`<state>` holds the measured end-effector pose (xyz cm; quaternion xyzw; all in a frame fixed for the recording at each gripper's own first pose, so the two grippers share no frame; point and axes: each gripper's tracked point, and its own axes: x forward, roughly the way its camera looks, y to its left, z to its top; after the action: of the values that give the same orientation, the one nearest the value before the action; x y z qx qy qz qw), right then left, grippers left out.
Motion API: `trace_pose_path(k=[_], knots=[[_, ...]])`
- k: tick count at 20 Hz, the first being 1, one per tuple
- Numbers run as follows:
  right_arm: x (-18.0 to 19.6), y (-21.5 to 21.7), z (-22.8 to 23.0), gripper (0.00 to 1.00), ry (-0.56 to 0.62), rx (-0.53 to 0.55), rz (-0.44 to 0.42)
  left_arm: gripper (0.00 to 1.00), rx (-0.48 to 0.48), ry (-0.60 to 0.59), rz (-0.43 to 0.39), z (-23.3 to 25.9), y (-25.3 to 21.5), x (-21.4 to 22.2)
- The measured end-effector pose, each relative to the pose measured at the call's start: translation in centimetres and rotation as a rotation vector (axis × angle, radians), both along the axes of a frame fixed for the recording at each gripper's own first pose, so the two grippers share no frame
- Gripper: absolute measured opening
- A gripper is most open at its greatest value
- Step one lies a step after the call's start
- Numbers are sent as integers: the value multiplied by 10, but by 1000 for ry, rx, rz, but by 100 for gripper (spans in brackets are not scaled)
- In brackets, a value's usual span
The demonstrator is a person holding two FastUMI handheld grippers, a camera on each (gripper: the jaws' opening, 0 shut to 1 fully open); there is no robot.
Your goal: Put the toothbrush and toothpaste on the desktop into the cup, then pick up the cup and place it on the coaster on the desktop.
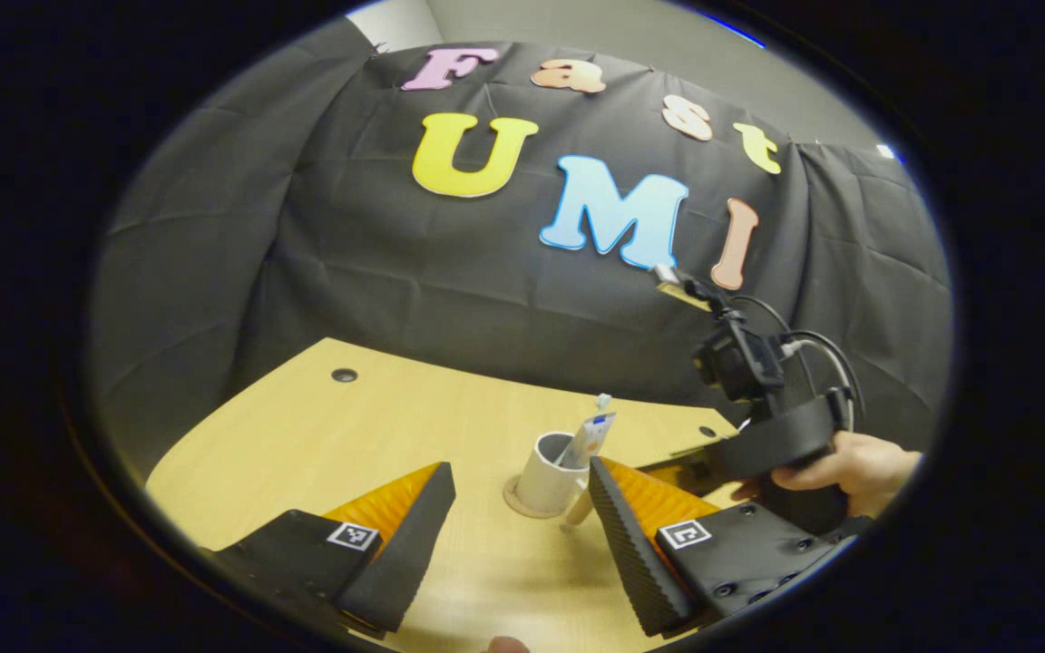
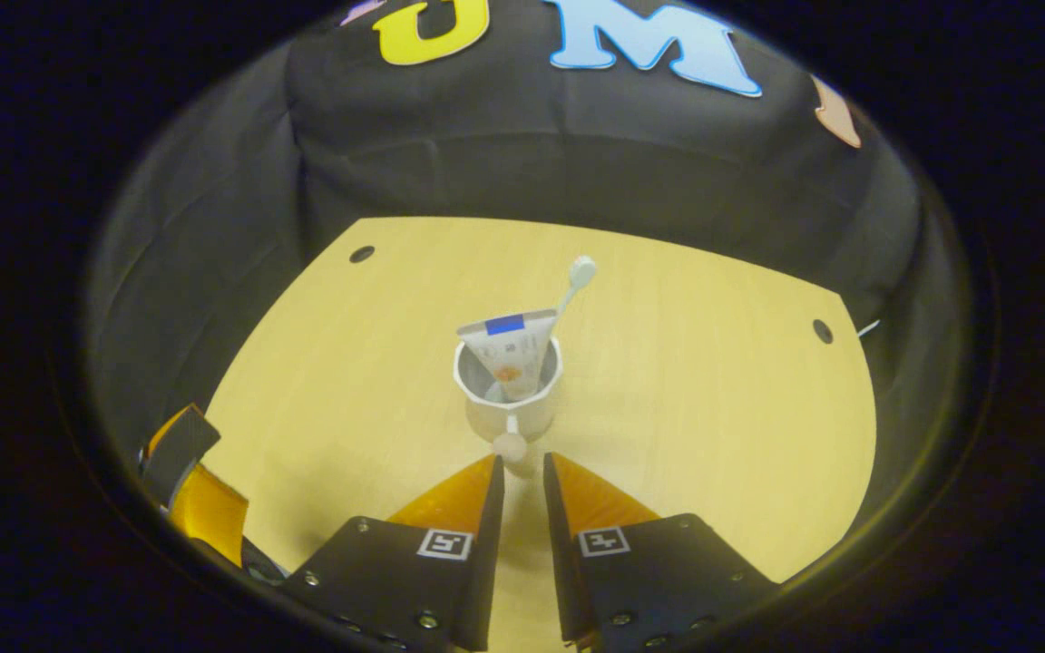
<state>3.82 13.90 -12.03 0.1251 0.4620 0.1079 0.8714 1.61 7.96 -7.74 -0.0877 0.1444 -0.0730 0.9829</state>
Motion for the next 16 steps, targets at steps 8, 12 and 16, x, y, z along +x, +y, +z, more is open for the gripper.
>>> trace_pose_path(k=[8,12,16], knots=[[-51,-72,69,28,-243,-20,-174,94,-7,-80,-68,26,-49,16],[-56,-100,99,28,-421,-77,-257,96,10,-133,-84,47,-68,12],[-69,-120,131,28,-609,-161,-310,99,15,-180,-83,65,-82,6]])
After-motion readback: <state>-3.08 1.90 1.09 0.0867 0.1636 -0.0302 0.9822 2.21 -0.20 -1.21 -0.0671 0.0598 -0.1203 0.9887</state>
